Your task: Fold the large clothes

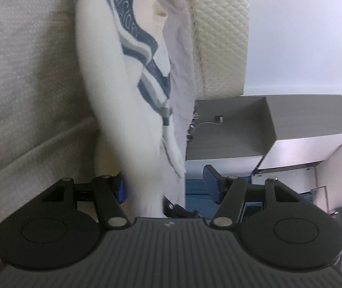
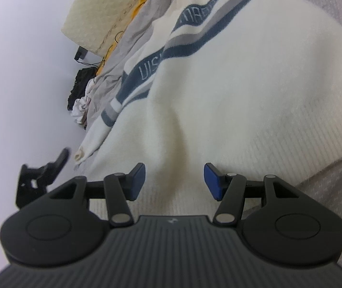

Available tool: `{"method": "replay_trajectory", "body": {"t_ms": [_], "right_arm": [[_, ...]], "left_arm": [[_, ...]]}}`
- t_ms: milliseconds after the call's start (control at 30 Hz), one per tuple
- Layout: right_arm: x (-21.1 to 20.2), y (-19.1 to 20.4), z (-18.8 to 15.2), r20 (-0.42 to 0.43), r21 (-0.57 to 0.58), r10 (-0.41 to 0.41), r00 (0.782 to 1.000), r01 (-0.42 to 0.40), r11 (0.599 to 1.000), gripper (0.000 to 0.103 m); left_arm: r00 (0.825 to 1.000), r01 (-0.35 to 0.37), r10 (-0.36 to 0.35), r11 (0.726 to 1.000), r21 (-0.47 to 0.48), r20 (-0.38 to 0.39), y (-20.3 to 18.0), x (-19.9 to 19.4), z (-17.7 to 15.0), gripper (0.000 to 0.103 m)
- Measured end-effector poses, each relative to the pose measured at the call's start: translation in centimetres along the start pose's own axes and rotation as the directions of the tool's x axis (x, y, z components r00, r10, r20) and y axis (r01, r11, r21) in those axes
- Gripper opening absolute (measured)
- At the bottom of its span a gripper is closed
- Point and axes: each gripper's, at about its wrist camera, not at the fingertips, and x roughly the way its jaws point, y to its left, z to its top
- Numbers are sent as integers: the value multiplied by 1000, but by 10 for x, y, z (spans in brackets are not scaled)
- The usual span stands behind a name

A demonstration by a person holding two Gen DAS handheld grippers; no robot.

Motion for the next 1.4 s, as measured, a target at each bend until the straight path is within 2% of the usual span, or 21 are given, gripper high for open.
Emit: {"method": "replay_trajectory", "body": {"t_ms": [200, 433, 567, 700, 800, 867, 967, 1000, 1033, 1100, 1167, 1233, 1300, 1400], "right_arm": [[-3, 4, -2, 8, -1, 23, 1000, -23, 1000, 58], [-1, 9, -8, -46, -17, 72, 996, -73, 997, 58], [4, 27, -14, -106, -135, 65, 992, -80, 988, 58], [2, 49, -21, -122, -285, 61, 991, -94, 954, 58], [7, 68, -33, -149, -440, 6, 989, -72, 895, 58], [15, 83, -43, -152, -578, -68, 986, -33, 815, 58], [23, 97, -60, -63, -742, -183, 981, 76, 666, 57], [26, 98, -61, -44, -762, -203, 978, 98, 640, 57], [30, 98, -61, -36, -772, -215, 976, 109, 626, 56], [36, 96, -59, -31, -774, -222, 974, 118, 623, 53], [41, 98, -58, -11, -785, -219, 976, 127, 606, 27], [40, 104, -57, 23, -792, -196, 980, 138, 595, 18], [32, 106, -54, 47, -782, -159, 986, 136, 608, 15], [22, 106, -44, 64, -744, -111, 992, 122, 657, 11]], "left_arm": [[1000, -3, 5, 999, -50, 24, -4, -38, -17, 66], [1000, -17, 17, 999, -33, 23, -13, -45, -23, 66], [999, -27, 28, 998, -55, 24, -4, -37, -16, 66], [999, 10, -8, 999, -52, 33, -3, -31, -11, 66], [999, 20, -19, 999, -48, 27, -2, -30, -10, 66], [999, 23, -22, 998, -55, 28, 0, -27, -8, 66], [999, 41, -39, 998, -57, 33, 1, -29, -8, 66], [999, 42, -40, 997, -59, 33, 1, -28, -7, 66], [999, 42, -40, 997, -63, 34, 2, -28, -7, 66], [999, 43, -41, 996, -73, 34, 5, -26, -7, 66], [998, 46, -43, 996, -76, 35, 6, -26, -6, 66], [999, 41, -38, 996, -77, 38, 6, -26, -6, 66], [999, 29, -26, 996, -84, 37, 8, -26, -6, 66], [999, -2, 5, 996, -89, 33, 10, -23, -7, 67]]}}
